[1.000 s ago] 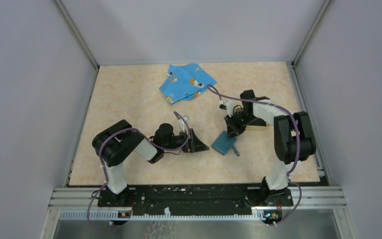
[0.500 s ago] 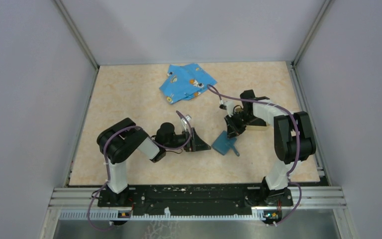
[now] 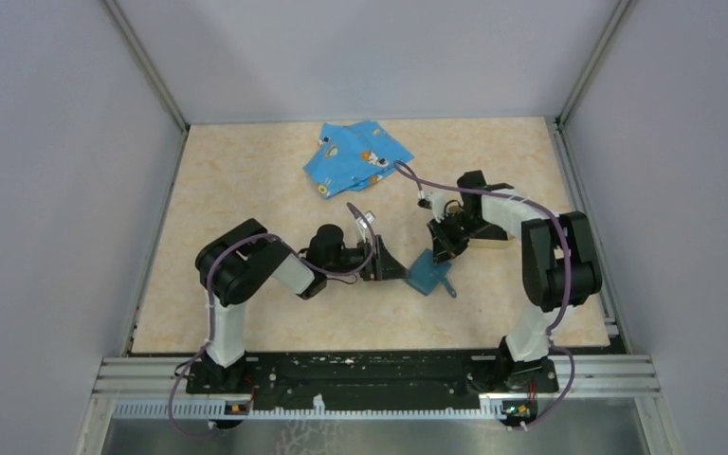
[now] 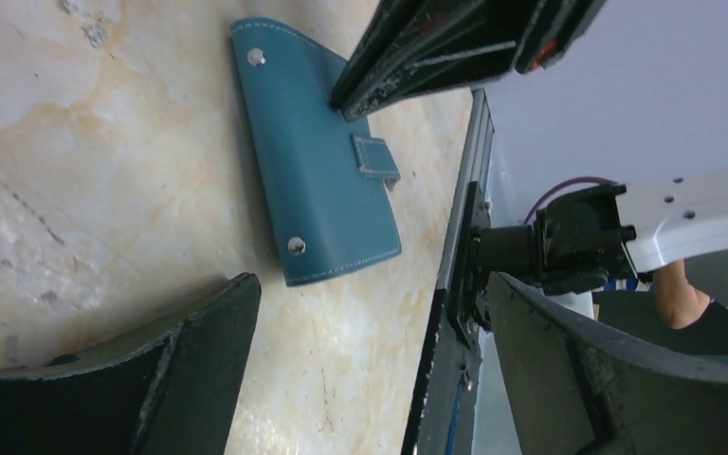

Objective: Put the credit cards into the card holder
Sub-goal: Close the card holder at the center of the board.

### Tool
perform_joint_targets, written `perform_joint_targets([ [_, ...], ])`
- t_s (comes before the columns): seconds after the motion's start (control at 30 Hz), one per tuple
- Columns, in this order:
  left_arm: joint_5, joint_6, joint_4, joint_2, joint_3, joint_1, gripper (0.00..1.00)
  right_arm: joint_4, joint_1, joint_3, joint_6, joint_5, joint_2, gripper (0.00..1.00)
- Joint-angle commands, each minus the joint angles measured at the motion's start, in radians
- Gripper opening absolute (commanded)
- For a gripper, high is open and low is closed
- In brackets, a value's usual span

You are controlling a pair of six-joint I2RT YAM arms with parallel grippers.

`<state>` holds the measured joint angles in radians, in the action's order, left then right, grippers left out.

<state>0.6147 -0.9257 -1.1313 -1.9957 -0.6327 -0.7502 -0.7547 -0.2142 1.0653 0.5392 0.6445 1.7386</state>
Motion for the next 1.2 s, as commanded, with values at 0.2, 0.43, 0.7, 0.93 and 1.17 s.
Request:
perform_joint_targets([
  [0.2, -0.100, 0.084, 0.410, -0.103, -0.122, -0.043, 0.91, -0.021, -0.019, 0.033, 0.025, -0.014, 0.020, 0.07],
  [0.43, -0.118, 0.059, 0.443, -0.159, -0.180, -0.075, 0.73, -0.022, -0.022, 0.032, 0.027, -0.010, 0.022, 0.07],
  [0.7, -0.147, 0.066, 0.480, -0.192, -0.222, -0.101, 0.43, -0.031, -0.027, 0.035, 0.034, 0.007, 0.019, 0.07],
  [0.93, -0.190, 0.113, 0.395, -0.113, -0.142, -0.101, 0.05, -0.067, -0.027, 0.053, 0.074, 0.095, -0.025, 0.08],
  [1.17, -0.366, 0.332, 0.539, 0.139, -0.055, -0.102, 0.00, -0.103, 0.013, 0.065, 0.144, 0.266, -0.211, 0.27],
])
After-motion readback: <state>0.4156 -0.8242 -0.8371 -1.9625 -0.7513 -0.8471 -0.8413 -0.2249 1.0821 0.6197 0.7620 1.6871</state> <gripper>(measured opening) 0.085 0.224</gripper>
